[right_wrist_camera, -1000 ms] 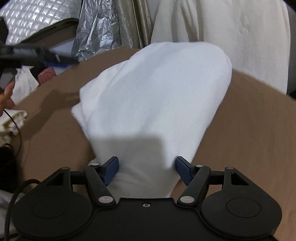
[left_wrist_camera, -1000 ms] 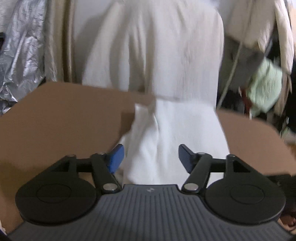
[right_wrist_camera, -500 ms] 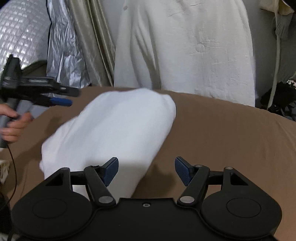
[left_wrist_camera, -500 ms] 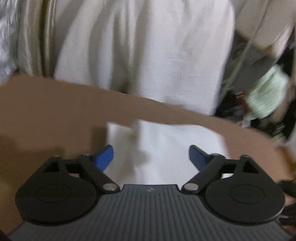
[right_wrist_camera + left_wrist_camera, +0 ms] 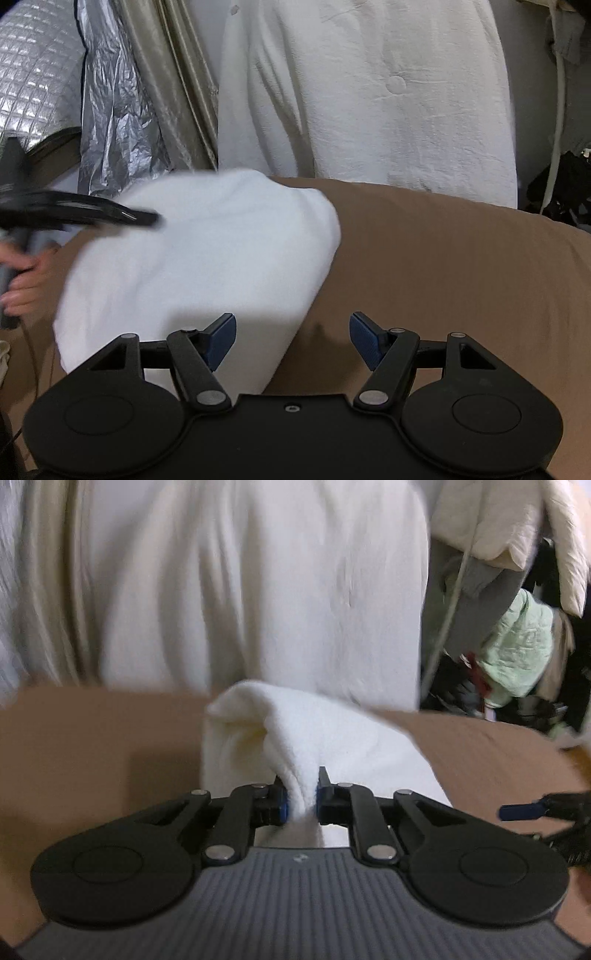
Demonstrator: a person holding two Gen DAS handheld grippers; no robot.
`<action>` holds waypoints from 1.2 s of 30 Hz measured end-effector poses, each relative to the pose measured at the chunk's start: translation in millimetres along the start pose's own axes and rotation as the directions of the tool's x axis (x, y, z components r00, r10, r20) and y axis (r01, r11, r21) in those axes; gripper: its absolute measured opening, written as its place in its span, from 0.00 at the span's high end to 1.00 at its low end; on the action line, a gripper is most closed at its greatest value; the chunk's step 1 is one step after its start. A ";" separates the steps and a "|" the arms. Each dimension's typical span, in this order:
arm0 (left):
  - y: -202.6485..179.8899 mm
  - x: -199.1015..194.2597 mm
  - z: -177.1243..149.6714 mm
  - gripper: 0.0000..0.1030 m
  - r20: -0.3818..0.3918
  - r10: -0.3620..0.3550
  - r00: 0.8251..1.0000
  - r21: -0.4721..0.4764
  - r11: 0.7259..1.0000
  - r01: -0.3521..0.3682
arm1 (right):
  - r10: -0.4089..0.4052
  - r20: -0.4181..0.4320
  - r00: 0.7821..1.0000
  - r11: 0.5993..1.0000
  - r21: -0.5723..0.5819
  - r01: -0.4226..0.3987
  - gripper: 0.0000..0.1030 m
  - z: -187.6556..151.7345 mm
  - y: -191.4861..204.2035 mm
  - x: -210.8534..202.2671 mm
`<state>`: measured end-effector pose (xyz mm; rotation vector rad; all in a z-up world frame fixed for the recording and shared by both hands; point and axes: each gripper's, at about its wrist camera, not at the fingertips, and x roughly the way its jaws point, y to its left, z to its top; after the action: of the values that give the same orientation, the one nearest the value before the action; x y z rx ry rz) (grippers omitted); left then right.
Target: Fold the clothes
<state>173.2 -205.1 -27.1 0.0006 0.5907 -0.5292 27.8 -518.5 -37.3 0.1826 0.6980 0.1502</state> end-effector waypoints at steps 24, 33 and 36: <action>73.2 -10.4 -103.2 0.15 -0.222 0.145 0.964 -0.229 0.953 -0.196 | 0.185 -0.159 0.970 0.979 0.116 -0.167 0.23 -78.0 50.6 16.7; 109.2 -56.1 -143.7 0.16 -0.166 -0.052 0.985 -0.560 0.827 -0.051 | 0.305 -0.156 0.940 0.926 0.280 -0.254 0.22 -86.2 20.4 -11.0; 112.7 -54.4 -151.4 0.16 -0.133 -0.140 0.981 -0.629 0.777 0.025 | 0.277 -0.111 0.954 0.938 0.247 -0.244 0.22 -73.2 18.7 -25.2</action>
<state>108.4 -59.1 -141.2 -0.6269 0.9236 -0.3975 -40.3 -496.7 -72.5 0.4936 0.8339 0.3400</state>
